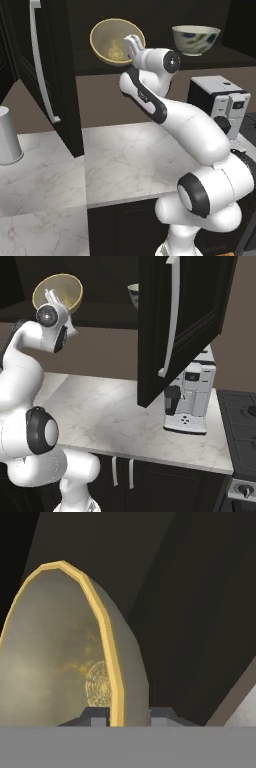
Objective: Open the cabinet. Pick the bowls from the counter and place them in the cabinet. Then close the cabinet.
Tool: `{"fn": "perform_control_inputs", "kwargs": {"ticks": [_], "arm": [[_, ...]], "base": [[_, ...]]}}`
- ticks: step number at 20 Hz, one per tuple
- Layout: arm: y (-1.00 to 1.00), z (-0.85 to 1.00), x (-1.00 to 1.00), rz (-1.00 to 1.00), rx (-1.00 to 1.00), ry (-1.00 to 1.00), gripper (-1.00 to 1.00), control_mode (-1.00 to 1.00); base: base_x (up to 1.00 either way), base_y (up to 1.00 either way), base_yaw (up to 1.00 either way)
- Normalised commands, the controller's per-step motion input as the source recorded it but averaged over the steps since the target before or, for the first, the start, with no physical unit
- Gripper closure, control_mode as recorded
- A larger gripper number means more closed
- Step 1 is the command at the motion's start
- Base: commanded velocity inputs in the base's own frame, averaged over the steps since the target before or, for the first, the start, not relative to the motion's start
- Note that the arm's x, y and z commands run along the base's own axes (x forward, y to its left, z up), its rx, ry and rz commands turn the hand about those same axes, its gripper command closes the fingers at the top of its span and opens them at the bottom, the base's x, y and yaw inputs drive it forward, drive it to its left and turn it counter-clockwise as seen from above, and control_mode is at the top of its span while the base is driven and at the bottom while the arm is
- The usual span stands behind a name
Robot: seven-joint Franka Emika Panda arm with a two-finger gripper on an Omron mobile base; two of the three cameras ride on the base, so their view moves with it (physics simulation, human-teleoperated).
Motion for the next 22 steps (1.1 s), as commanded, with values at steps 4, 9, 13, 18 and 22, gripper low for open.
{"fn": "perform_control_inputs", "kwargs": {"ticks": [4, 9, 13, 18, 22], "arm": [[0.13, 0.00, 0.61, 0.00, 0.00, 0.00, 1.00, -1.00], [0.14, 0.00, 0.64, 0.00, 0.00, 0.00, 1.00, -1.00], [0.26, 0.00, 0.58, 0.00, 0.00, 0.00, -1.00, -1.00], [0.19, 0.05, 0.20, 0.00, -0.01, -0.03, -1.00, -1.00], [0.20, 0.17, 0.01, 0.00, -0.01, -0.14, -1.00, -1.00]], "base": [[0.00, 0.00, 0.00], [0.00, 0.00, 0.00], [0.00, 0.00, 0.00], [0.00, 0.00, 0.00], [0.00, 0.00, 0.00]]}}
